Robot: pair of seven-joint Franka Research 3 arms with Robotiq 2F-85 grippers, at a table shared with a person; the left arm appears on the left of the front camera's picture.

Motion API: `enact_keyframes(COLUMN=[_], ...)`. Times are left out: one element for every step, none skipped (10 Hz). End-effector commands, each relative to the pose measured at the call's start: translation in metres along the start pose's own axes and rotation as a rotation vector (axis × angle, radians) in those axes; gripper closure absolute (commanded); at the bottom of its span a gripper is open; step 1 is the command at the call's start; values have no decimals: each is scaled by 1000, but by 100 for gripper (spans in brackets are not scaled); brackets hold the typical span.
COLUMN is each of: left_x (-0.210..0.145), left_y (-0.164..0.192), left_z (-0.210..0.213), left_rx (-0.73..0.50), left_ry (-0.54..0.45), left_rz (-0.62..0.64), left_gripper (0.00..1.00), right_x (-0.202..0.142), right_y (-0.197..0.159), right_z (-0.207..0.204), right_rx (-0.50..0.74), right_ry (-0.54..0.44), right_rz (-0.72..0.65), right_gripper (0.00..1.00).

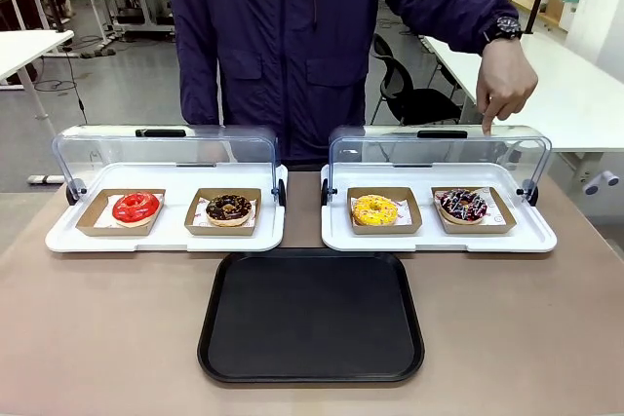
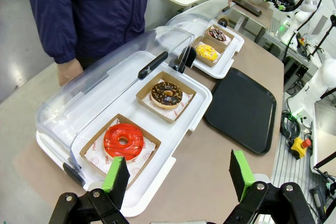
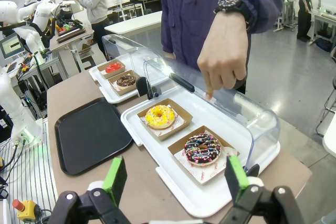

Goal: Move the fourth donut from the left to the tray.
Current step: Pick up the Paper togo box containing the Donut indicated by the person and place it on the Handle tray.

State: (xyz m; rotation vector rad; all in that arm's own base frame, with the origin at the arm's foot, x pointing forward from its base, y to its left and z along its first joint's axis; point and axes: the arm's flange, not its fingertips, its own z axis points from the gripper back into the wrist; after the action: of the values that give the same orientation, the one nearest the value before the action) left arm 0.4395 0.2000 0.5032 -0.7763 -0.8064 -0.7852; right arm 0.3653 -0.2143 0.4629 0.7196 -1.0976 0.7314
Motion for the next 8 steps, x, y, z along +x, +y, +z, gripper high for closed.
enact_keyframes(left_x=[0, 0, 0, 0, 0, 0, 0, 0], left_y=[0, 0, 0, 0, 0, 0, 0, 0], left_z=[1, 1, 1, 1, 1, 1, 1, 1], left_rx=[-6, -6, -6, -6, -6, -6, -6, -6], left_ry=[-9, -9, -9, -9, -9, -9, -9, -9], left_rz=[-2, -2, -2, -2, -2, -2, -2, -2], left_gripper=[0, 0, 0, 0, 0, 0, 0, 0], right_x=[3, 3, 3, 3, 3, 3, 3, 0], right_y=[-4, -4, -4, -4, -4, -4, -4, 0], right_z=[0, 0, 0, 0, 0, 0, 0, 0], right_rx=[-2, -2, -2, -2, -2, -2, -2, 0], right_ry=[-21, -21, -21, -21, -21, -21, -21, 0], right_rz=[27, 27, 27, 27, 27, 27, 27, 0], right_gripper=[0, 0, 0, 0, 0, 0, 0, 0])
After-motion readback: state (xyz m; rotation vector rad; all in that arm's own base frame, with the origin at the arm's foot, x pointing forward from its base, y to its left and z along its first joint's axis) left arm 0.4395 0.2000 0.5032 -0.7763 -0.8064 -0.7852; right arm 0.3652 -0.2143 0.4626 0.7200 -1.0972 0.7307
